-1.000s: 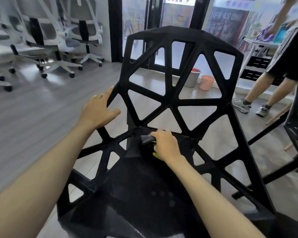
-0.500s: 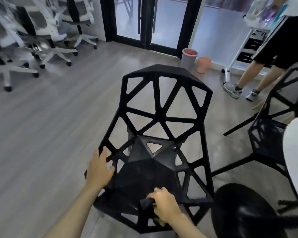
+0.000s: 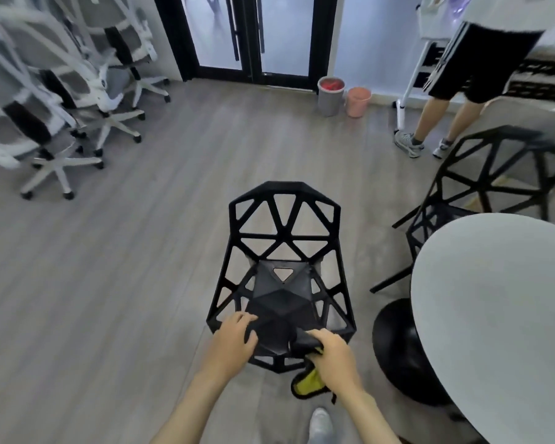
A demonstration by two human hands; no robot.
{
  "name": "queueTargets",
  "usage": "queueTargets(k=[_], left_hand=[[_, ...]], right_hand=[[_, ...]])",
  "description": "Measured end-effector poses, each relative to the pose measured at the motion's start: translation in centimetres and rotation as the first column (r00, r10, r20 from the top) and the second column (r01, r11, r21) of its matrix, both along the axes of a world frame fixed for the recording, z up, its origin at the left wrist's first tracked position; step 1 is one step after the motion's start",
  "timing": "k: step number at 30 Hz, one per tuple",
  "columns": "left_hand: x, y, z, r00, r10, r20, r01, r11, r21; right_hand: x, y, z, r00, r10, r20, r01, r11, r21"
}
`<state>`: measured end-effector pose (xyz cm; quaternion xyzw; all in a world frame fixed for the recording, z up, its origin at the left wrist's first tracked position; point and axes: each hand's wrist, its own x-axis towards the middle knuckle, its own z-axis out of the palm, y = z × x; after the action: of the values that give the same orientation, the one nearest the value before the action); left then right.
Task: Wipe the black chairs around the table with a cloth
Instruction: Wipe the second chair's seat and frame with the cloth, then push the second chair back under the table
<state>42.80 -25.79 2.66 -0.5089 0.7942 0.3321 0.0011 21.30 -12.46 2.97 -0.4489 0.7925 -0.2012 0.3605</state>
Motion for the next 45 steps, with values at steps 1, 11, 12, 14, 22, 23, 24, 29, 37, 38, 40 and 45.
queueTargets(k=[1,11,12,14,22,23,24,29,37,38,40,45], left_hand=[[0.4,-0.1,1.1,1.000,0.011,-0.005,-0.011,1.000,0.000],[4.4,-6.6,5.5,0.998,-0.035,-0.061,0.031,0.998,-0.053],[4.8,-8.3,5.5,0.995,-0.051,-0.081,0.046,0.997,-0.066],[5.8,-11.8,5.0,0.990,-0.081,-0.116,0.073,0.995,-0.073],[10.6,-22.7,5.8,0.902,-0.416,-0.115,0.399,0.906,-0.143],[10.9,-23.9,6.2,0.891,-0.438,-0.117,0.419,0.894,-0.158],[11.1,-25.0,6.5,0.880,-0.461,-0.120,0.439,0.883,-0.167],[9.4,-30.4,7.4,0.839,-0.531,-0.120,0.514,0.845,-0.147],[0.3,-40.1,6.6,0.750,-0.656,-0.079,0.651,0.754,-0.082],[-1.4,-41.3,6.6,0.735,-0.675,-0.064,0.670,0.738,-0.081],[-4.9,-43.3,6.9,0.695,-0.719,-0.019,0.717,0.695,-0.049],[-13.4,-46.1,8.0,0.570,-0.817,0.087,0.815,0.576,0.068]], right_hand=[[0.0,-0.2,1.3,0.997,-0.064,0.037,0.065,0.997,-0.029],[4.2,-5.2,5.4,0.913,-0.386,0.130,0.397,0.914,-0.077],[4.9,-6.2,5.4,0.905,-0.407,0.126,0.419,0.904,-0.088],[7.0,-8.5,5.2,0.879,-0.467,0.095,0.475,0.875,-0.094],[18.7,-18.1,6.4,0.709,-0.701,0.075,0.705,0.707,-0.057],[19.5,-19.4,6.9,0.709,-0.700,0.084,0.705,0.707,-0.057],[20.0,-20.7,7.4,0.704,-0.703,0.095,0.710,0.701,-0.071],[20.4,-25.7,8.1,0.616,-0.769,0.168,0.787,0.605,-0.119],[16.8,-30.3,4.1,0.326,-0.903,0.279,0.945,0.312,-0.092],[16.0,-31.2,3.5,0.296,-0.913,0.279,0.955,0.284,-0.085],[14.7,-33.0,2.7,0.229,-0.924,0.306,0.973,0.220,-0.065],[12.5,-36.0,2.9,0.168,-0.925,0.341,0.986,0.165,-0.039]])
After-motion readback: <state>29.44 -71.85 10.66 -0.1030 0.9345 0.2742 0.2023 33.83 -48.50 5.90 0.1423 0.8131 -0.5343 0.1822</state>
